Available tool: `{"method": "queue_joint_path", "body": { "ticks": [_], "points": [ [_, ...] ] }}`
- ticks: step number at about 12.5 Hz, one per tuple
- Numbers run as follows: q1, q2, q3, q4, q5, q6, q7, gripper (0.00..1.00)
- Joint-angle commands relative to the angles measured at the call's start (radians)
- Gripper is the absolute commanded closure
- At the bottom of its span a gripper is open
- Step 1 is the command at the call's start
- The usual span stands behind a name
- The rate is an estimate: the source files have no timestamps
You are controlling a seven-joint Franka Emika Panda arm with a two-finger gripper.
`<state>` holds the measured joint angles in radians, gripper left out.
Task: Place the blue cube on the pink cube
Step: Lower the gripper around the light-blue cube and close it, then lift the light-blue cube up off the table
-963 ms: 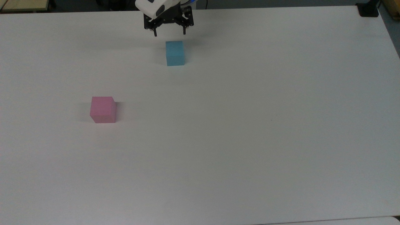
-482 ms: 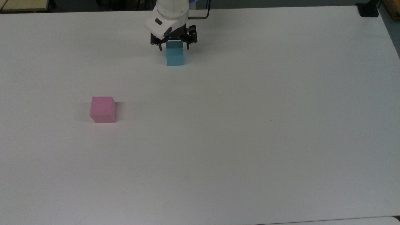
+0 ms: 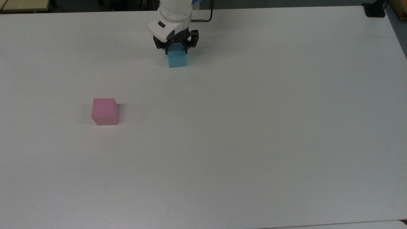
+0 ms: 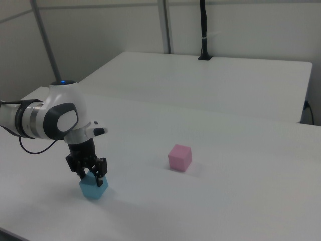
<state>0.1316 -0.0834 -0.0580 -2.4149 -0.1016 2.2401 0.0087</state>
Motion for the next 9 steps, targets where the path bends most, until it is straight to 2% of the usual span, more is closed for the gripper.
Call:
{"method": "queue_joint_path", "body": {
  "ticks": [1, 4, 9],
  "points": [
    [0.014, 0.007, -0.006, -0.009, -0.02, 0.036, 0.023, 0.7],
    [0.011, -0.006, -0.006, 0.041, -0.021, -0.006, 0.013, 0.73],
    [0.005, -0.021, -0.009, 0.414, -0.014, -0.491, -0.061, 0.73]
  ]
}}
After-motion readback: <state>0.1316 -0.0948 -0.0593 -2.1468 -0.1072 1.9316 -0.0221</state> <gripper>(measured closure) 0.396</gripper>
